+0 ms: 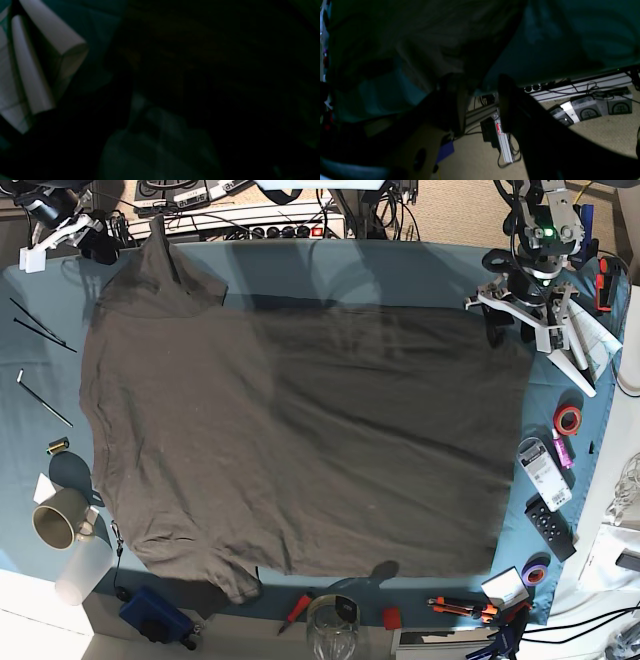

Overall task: Fold the T-shirt properly
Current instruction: 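Lower the left gripper to the other shoulder corner and pinch it, then pull both shoulder corners apart to stretch the shirt flat, then lift both grippers and fold the collar edge over toward the hem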

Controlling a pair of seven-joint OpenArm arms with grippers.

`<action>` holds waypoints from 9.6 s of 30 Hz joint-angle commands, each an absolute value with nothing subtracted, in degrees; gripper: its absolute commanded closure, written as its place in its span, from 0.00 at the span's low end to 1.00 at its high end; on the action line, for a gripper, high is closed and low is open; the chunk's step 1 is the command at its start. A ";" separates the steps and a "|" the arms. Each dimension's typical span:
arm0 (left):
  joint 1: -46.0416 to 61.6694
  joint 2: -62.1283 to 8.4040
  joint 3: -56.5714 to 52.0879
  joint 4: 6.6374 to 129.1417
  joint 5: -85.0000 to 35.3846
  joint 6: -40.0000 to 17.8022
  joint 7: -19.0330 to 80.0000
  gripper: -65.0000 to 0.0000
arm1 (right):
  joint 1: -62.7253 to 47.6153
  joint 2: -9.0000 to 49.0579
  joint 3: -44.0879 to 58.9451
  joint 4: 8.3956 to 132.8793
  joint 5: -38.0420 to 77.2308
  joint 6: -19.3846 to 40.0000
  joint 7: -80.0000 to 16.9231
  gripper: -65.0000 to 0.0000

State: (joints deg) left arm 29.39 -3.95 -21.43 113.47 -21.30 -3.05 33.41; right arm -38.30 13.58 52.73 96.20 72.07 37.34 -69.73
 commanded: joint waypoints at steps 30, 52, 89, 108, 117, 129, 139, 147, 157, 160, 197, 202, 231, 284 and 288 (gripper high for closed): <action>29.04 -3.53 -21.52 114.24 -21.26 -3.68 32.16 0.51 | -37.28 10.92 46.85 97.01 63.53 35.70 -60.99 0.65; 29.06 -3.68 -21.52 114.24 -21.23 -3.64 32.16 0.51 | -33.19 8.95 39.09 88.05 63.33 35.70 -61.25 0.65; 23.42 0.43 -21.52 103.83 -28.82 2.37 35.88 0.61 | -33.34 10.79 39.11 88.07 63.35 35.77 -64.58 0.65; 24.12 0.80 -21.56 105.43 -22.63 -0.49 35.18 1.00 | -33.19 11.14 39.11 88.31 63.57 35.77 -62.13 1.00; 27.14 0.80 -21.56 110.26 -20.56 -0.45 35.14 1.00 | -33.36 11.14 45.50 96.16 63.57 35.77 -64.12 1.00; 32.91 0.78 -21.56 116.44 -20.56 -0.45 35.16 1.00 | -40.10 11.09 48.88 100.51 67.18 36.38 -65.14 1.00; 39.83 0.80 -21.58 122.21 -20.51 -0.43 35.16 1.00 | -43.33 11.09 54.83 100.51 74.46 38.17 -68.90 1.00; 40.95 0.80 -21.58 122.72 -20.51 -0.38 35.11 1.00 | -43.11 11.44 59.22 100.51 75.66 38.17 -69.28 1.00; 39.05 0.80 -21.56 122.76 -18.44 0.23 34.68 1.00 | -37.95 11.55 59.20 100.51 73.06 38.30 -68.40 1.00; 37.91 0.80 -21.56 122.76 -17.98 0.21 34.65 1.00 | -36.93 12.58 59.20 100.51 71.94 38.28 -67.26 1.00; 30.35 -6.83 -21.52 122.76 -15.11 0.19 30.46 1.00 | -28.36 19.99 58.17 100.51 62.24 37.45 -62.48 1.00; 31.38 -6.66 -21.52 122.76 -14.02 0.19 33.36 1.00 | -28.38 19.86 57.69 100.51 61.84 37.45 -62.30 1.00; 34.81 -4.62 -21.52 127.09 -13.08 4.05 34.52 1.00 | -20.62 19.94 45.43 100.49 50.72 32.73 -60.84 1.00; 19.92 -10.55 -19.09 116.25 -10.37 4.49 33.15 1.00 | -13.61 20.03 49.87 100.49 42.24 28.84 -59.66 1.00; 18.13 -11.25 -17.45 116.25 -11.11 4.47 32.34 1.00 | -11.46 20.01 46.35 100.49 38.94 28.47 -58.83 1.00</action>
